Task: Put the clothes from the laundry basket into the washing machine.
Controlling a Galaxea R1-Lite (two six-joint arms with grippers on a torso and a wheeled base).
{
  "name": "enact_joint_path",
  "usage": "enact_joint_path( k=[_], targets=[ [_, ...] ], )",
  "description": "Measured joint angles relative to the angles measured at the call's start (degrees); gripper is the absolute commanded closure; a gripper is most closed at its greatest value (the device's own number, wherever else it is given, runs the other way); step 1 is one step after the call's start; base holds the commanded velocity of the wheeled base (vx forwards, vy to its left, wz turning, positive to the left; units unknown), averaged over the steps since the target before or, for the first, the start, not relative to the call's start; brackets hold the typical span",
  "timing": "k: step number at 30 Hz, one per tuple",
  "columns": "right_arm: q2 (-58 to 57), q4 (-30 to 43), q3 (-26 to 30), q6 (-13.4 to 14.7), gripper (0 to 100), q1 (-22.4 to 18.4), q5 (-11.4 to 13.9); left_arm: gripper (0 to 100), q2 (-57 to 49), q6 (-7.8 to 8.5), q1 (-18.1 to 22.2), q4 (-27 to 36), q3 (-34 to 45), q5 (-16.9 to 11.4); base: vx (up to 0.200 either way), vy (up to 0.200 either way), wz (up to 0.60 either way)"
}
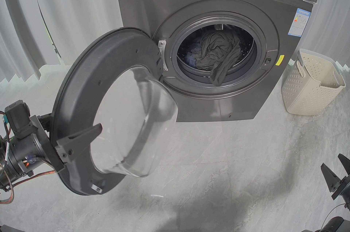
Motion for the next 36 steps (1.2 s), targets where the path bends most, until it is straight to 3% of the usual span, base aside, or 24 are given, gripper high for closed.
enact_joint_path(
  k=[4,10,13,17,20,23,28,32,36],
  targets=[
    [0.00,0.01,0.18,0.09,0,0.00,0.02,0,0.91,-1.32,-4.28,-1.07,0.39,-0.44,0.000,0.000,0.00],
    [0.07,-0.02,0.20,0.13,0,0.00,0.09,0,-0.20,-2.02,-4.83,-1.45,1.16,0.26,0.000,0.000,0.00],
    [0.07,-0.02,0.18,0.13,0,0.00,0.07,0,-1.27,-2.66,-3.72,-1.71,1.00,0.33,0.000,0.000,0.00],
    [0.05,-0.02,0.20,0.18,0,0.00,0.09,0,-3.75,-6.53,0.11,-1.89,0.94,-0.13,0.000,0.000,0.00],
    [0.07,-0.02,0.27,0.18,0,0.00,0.09,0,-5.16,-7.66,3.67,-1.56,1.13,-0.41,0.000,0.000,0.00],
    [0.18,-0.10,0.24,0.16,0,0.00,0.09,0,-5.42,-6.70,8.09,-1.12,1.66,-0.55,0.000,0.000,0.00],
    [0.55,-0.21,-0.06,0.11,0,-0.06,0.07,0,-2.79,-3.32,11.54,-0.78,2.45,-0.76,0.000,0.000,0.00],
    [0.88,-0.24,-0.26,0.11,0,-0.11,0.05,0,0.09,-1.04,10.01,-0.78,2.86,-1.32,0.000,0.000,0.00],
    [1.37,-0.24,-0.59,0.13,0,-0.11,0.05,0,3.04,-0.27,5.90,-1.27,2.65,-1.50,0.000,0.000,0.00]
  ],
)
